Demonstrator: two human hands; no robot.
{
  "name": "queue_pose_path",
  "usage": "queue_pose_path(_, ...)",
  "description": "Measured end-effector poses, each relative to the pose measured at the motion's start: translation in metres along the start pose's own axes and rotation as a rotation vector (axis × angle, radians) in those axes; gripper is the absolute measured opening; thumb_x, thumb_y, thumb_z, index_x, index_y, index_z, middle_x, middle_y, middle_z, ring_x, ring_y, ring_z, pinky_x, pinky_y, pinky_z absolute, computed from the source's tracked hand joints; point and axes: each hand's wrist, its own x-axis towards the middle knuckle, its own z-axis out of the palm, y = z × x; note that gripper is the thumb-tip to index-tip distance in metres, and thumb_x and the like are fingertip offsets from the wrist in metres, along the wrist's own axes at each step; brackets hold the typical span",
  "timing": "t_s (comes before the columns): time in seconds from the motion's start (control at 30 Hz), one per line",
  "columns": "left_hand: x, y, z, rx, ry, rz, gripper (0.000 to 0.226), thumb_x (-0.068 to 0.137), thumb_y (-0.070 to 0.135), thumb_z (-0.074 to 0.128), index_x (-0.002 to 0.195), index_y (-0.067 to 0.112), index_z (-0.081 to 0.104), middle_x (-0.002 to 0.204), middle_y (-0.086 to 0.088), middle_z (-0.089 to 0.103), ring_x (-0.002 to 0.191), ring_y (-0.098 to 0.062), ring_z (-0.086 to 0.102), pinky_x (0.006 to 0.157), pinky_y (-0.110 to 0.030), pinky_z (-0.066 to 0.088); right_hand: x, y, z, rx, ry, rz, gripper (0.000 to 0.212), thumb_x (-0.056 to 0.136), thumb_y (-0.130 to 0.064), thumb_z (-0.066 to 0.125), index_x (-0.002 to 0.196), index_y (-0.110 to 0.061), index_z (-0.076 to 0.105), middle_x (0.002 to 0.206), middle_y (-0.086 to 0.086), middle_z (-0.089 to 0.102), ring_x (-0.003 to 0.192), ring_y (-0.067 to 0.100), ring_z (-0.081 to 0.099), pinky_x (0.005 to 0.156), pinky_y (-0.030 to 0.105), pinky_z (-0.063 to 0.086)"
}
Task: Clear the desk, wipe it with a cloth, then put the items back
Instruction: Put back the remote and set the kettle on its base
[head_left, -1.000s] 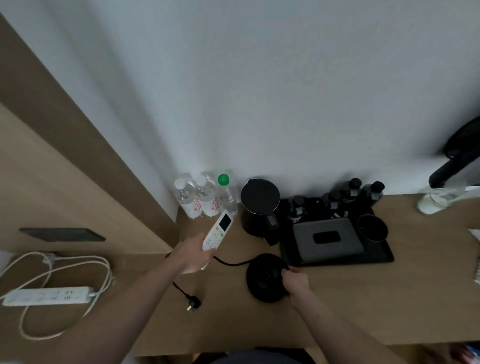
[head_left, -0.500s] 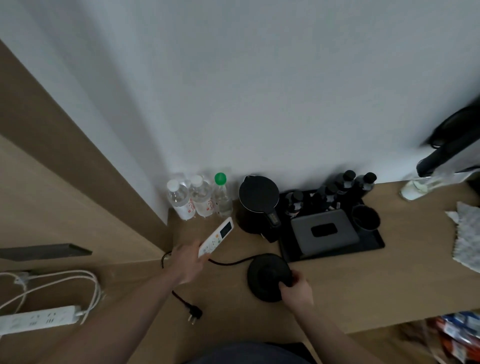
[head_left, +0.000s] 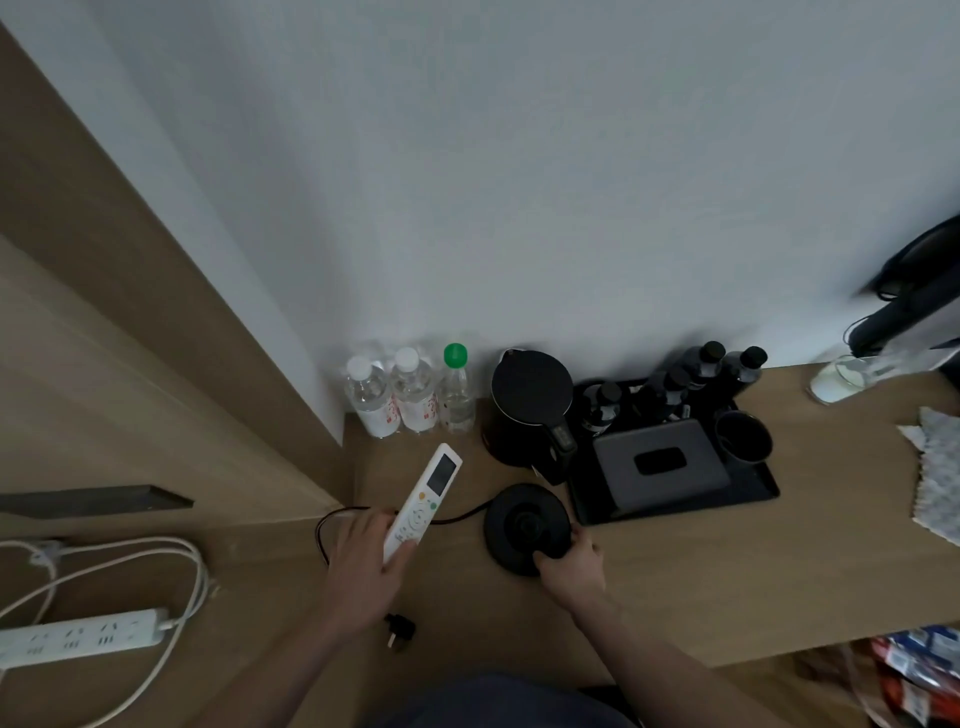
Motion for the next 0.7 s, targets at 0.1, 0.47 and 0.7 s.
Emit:
queue_pose_path(0.1,-0.01,-0.003,-0.002,-0.113,-0.049,-0.096,0.022,0.1,0.047,0.056,0.115,0.031,0.056,0.106,0.015,0.053,0.105,-0.012,0.054,0.083,-0.036,0.053,0.0,-0.009,0.004,0.025,0.003,-0.009,0.081,0.086,-0.02,0.075,0.155,-0.011,0.033,0.148,0.02,0.04,0.136,0.035,0.045,0.113,0.037,0.039)
queue_pose_path(0.47,-0.017,0.025,-0.007,-0.388,-0.141,-0.274,0.021,0.102,0.041,0.057,0.118,0.028,0.059,0.113,0.015,0.068,0.096,-0.002,0.065,0.07,-0.02,0.05,0.001,0.0,0.024,0.287,-0.027,0.08,0.089,0.071,-0.026,0.081,0.149,-0.016,0.039,0.142,0.012,0.055,0.13,0.033,0.055,0.11,0.042,0.048)
queue_pose_path(0.7,-0.041,0.005,-0.001,-0.451,-0.185,-0.308,0.035,0.095,0.057,0.059,0.122,0.035,0.059,0.126,0.011,0.068,0.107,-0.008,0.066,0.092,-0.038,0.058,-0.01,-0.019,0.007,0.178,-0.034,0.116,0.092,0.076,-0.024,0.078,0.155,-0.017,0.033,0.15,0.016,0.043,0.128,0.036,0.054,0.106,0.044,0.051)
